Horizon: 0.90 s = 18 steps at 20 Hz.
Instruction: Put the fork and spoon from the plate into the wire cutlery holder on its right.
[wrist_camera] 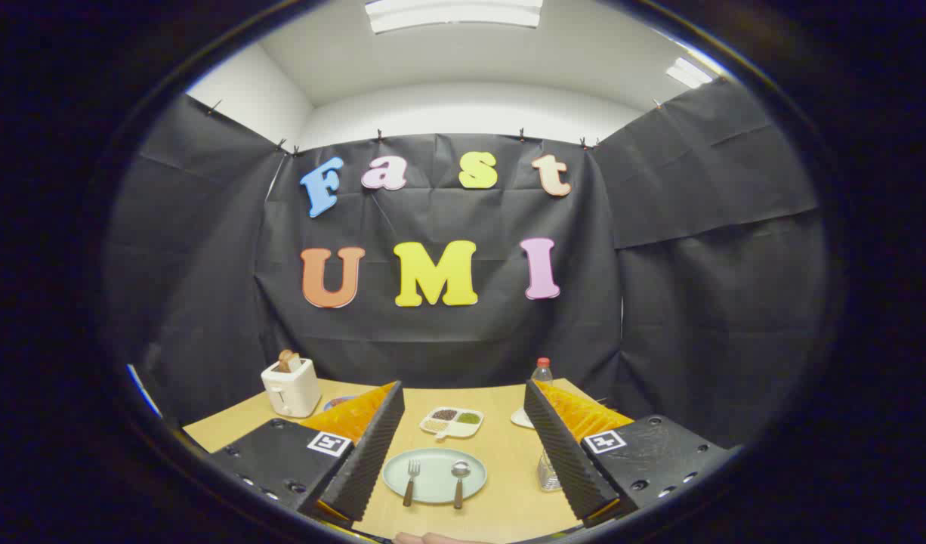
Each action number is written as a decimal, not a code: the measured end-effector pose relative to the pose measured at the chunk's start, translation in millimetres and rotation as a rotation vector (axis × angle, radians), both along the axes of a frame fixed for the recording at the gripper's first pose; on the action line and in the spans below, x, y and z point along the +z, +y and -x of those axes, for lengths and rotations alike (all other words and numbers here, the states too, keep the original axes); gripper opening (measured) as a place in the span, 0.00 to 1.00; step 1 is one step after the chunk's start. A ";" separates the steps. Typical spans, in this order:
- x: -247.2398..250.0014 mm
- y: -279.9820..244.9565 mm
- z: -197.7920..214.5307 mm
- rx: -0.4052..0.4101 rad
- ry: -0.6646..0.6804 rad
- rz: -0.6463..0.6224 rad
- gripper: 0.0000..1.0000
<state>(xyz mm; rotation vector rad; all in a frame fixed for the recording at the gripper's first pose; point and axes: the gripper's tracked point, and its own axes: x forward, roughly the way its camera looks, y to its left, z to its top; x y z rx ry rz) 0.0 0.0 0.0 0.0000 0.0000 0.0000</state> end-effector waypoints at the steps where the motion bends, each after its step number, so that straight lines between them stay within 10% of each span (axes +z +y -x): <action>1: 0.8 1.9 -0.3 0.008 -0.001 0.004 0.96; 18: -19.7 -6.6 -9.0 -0.022 0.036 0.033 0.96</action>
